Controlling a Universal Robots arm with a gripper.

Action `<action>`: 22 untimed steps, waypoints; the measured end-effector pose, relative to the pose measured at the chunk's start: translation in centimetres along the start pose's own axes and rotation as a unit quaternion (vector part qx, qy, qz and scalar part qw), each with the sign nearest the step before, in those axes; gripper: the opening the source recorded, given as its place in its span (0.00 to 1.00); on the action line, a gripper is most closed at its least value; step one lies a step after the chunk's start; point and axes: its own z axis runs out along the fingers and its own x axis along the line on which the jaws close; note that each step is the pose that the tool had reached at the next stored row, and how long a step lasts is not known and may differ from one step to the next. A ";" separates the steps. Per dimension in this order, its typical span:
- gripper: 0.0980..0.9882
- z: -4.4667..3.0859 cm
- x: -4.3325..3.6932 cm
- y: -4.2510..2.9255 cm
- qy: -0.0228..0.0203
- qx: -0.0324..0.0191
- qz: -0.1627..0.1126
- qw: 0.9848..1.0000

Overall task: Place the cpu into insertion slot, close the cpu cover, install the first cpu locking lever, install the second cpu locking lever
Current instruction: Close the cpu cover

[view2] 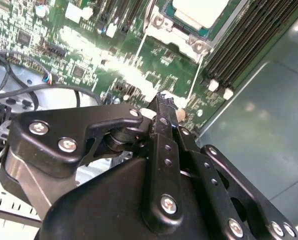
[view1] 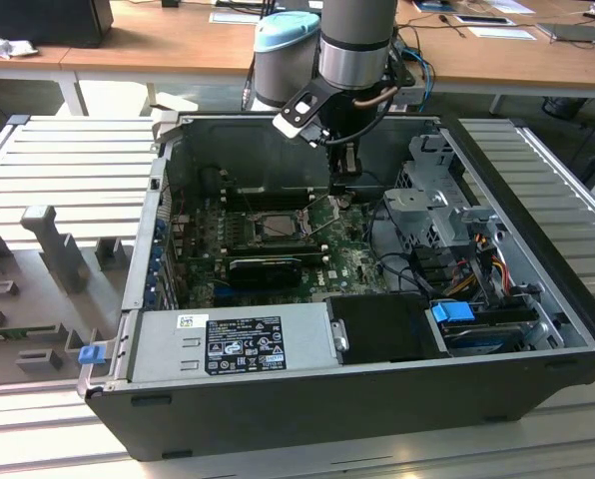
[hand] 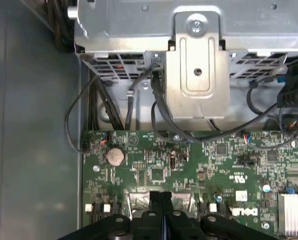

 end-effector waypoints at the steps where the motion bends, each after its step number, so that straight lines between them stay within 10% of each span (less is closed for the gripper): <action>1: 0.01 0.11 0.01 0.27 0.000 0.000 0.000 1.000; 22: 0.01 2.52 -0.06 2.06 0.000 0.001 -0.001 1.000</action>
